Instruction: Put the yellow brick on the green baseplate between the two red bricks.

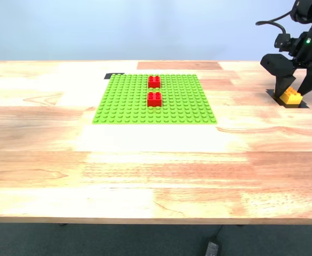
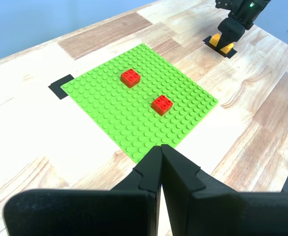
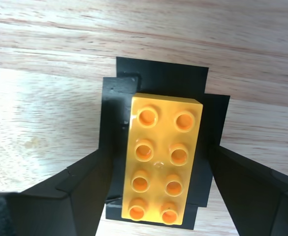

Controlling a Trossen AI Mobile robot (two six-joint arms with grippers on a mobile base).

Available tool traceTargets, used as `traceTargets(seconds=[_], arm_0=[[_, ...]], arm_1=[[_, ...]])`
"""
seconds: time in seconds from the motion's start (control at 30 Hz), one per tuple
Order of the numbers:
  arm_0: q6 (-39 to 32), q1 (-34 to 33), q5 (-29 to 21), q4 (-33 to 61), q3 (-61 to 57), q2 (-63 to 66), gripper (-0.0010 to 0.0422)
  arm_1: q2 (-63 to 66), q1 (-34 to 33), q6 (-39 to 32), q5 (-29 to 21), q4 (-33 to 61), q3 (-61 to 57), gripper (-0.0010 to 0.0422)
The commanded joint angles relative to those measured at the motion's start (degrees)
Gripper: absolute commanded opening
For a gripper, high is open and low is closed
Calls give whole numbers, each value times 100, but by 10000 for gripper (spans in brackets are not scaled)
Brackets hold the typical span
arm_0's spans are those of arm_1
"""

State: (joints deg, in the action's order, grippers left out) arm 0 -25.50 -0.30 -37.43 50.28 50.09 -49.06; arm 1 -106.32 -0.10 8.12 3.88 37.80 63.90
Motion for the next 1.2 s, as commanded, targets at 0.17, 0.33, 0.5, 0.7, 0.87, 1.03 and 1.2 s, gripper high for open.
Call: traceTargets(seconds=[0.17, 0.33, 0.5, 0.7, 0.87, 1.03, 1.2], arm_0=[[0, 2, -4, 11, -2, 0, 0], [0, 2, -4, 11, -2, 0, 0], [0, 2, -4, -2, -2, 0, 0], [2, 2, -4, -13, -4, 0, 0], [2, 2, -2, -11, -4, 0, 0], [0, 2, -4, -55, -4, 0, 0], [2, 2, -7, -79, -4, 2, 0]], arm_1=[[127, 2, -35, 22, -352, -232, 170], [131, 9, 7, 33, -330, -247, 69], [400, 101, 144, 68, -332, -245, 1], [1174, 372, 409, 72, -208, -4, 18], [1676, 905, 1226, 422, 155, 470, 18], [1766, 1707, 1845, 791, 229, 940, 18], [1427, 2485, 2446, 730, 431, 1351, 18]])
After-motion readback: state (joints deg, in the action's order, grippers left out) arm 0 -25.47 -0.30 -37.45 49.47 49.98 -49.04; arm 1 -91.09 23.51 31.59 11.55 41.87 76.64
